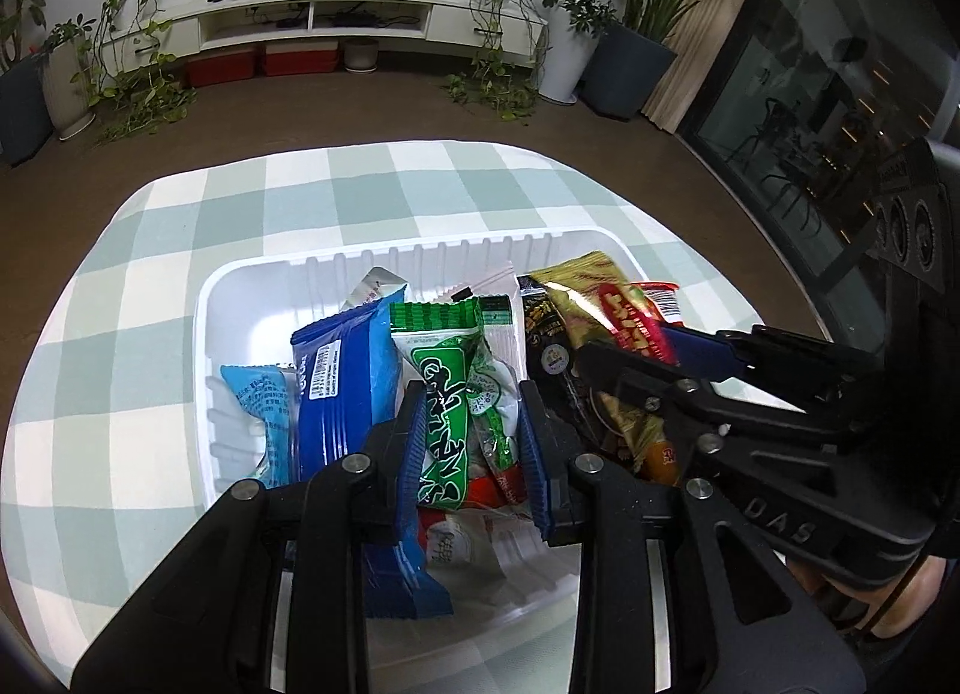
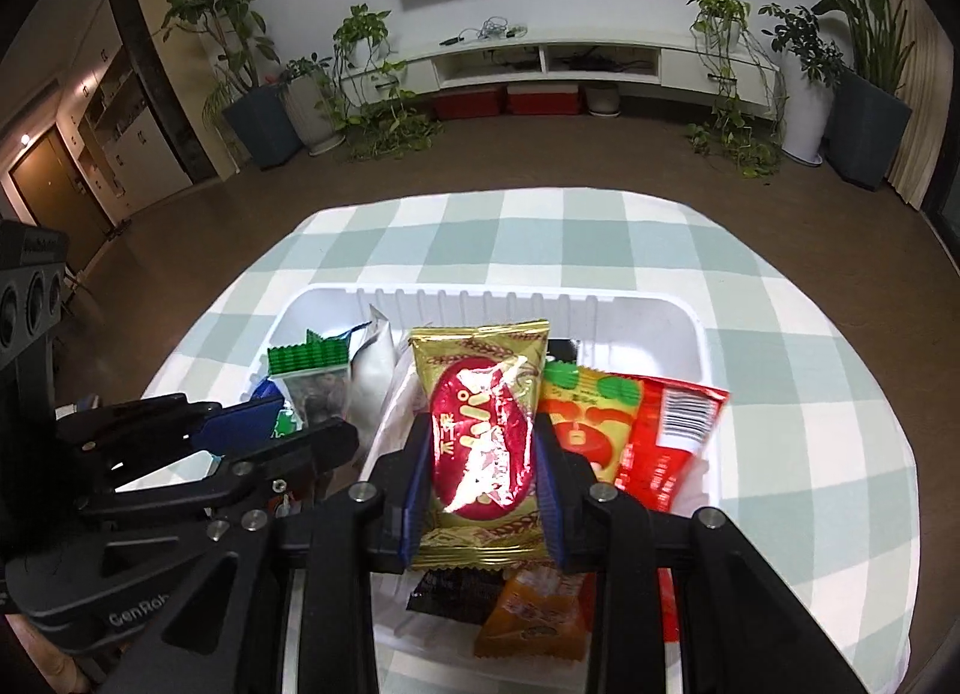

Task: Organize snacks
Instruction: 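Lower the seaweed pack into the tray while the right gripper lowers the red-gold cake there, then open both grippers and lift them away from the tray, then move the left gripper to the white-red fruit-print packet and grasp it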

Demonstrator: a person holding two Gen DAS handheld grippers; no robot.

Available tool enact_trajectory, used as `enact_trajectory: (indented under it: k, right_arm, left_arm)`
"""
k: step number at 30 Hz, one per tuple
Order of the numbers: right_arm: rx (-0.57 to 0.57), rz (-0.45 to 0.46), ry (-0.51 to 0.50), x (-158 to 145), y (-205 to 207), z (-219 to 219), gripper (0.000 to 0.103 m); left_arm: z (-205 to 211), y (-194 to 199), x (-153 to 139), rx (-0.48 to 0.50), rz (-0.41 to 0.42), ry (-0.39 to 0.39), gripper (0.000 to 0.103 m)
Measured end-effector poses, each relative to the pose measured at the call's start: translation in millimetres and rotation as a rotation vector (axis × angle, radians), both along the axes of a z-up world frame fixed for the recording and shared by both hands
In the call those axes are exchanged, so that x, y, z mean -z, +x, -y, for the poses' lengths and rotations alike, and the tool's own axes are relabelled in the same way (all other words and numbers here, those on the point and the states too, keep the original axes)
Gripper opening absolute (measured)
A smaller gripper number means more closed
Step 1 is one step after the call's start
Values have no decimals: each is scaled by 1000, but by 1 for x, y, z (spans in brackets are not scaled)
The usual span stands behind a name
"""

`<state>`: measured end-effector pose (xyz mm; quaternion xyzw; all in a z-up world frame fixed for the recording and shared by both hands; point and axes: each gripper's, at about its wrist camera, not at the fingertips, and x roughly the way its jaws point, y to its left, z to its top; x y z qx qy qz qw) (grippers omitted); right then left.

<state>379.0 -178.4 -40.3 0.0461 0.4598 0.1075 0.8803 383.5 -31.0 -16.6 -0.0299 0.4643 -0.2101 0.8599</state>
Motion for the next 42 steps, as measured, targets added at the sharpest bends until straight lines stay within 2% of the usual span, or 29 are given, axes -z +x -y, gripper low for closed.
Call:
enact_trajectory:
  k: [13,25,29,35,37,39,41,42]
  right_arm:
    - [6,-24,-35,6,10,-6,37]
    - [25,0,-51,-2,2,-1,42]
    - [31,20,-55,-9,-5,1,43]
    - [32,74,-31,-29,-30,7,56]
    - [27,102,-11,-38,-44,11,62]
    - [21,126,23,-45,-62,16,70]
    - [5,143,67,-49,-81,21,83]
    - [-3,154,83,-50,-94,24,86]
  left_arm:
    - [-4,-1,-1,-22,13,22,33]
    - [-4,-7,-7,-32,19,17,45]
    - [-5,-12,-12,-34,25,10,53]
    - [-10,-33,-28,-46,55,7,68]
    - [-14,-47,-37,-51,72,2,77]
    - [-19,-65,-45,-67,91,5,92]
    - [-24,-84,-49,-87,98,16,97]
    - [-27,-94,-50,-100,95,19,97]
